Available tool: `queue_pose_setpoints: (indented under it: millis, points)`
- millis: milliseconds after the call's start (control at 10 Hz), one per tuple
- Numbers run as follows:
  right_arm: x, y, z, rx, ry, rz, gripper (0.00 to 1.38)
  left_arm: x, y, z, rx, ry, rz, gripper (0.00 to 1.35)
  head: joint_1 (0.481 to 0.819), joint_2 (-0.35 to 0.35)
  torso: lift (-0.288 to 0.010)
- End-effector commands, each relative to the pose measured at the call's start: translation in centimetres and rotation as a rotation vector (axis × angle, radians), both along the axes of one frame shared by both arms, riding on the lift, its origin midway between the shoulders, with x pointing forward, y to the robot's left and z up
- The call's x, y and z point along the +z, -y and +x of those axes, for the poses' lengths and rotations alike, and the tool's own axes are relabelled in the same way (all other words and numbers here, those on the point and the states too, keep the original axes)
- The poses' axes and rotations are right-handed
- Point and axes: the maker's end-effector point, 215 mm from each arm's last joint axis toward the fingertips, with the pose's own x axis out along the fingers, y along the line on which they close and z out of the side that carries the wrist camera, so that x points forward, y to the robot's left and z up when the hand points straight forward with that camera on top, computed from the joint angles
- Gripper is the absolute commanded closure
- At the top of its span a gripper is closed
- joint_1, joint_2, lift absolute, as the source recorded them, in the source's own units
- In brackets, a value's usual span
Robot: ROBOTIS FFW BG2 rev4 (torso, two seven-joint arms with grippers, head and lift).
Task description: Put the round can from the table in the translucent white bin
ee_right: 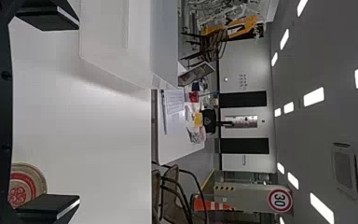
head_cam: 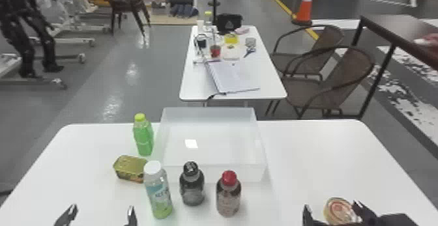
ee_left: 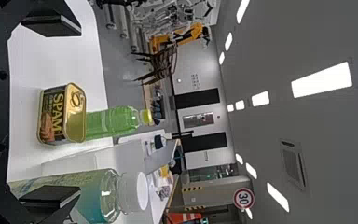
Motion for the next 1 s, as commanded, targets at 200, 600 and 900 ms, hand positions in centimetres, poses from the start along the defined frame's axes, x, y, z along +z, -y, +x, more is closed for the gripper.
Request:
queue_pose_setpoints:
  millis: [200, 600, 900]
  points:
    - [-0.4, 0.0, 0.0, -0.002, -0.008, 0.015, 0.00, -0.2, 0.2, 0.2, -0.005, -0.009, -0.002, 0.11, 0.549, 0.000, -0.100]
    - [-0.9, 0.0, -0.3, -0.003, -0.019, 0.031, 0.00, -0.1, 0.2, 0.2, -0.006, -0.006, -0.002, 0.11, 0.549, 0.000, -0.100]
    - [-3.3, 3.2, -2.1, -0.088, -0.067, 0.037, 0.00, -0.1, 0.1, 0.1, -0.004, -0.007, -0.009, 0.11, 0.549, 0.000, -0.100]
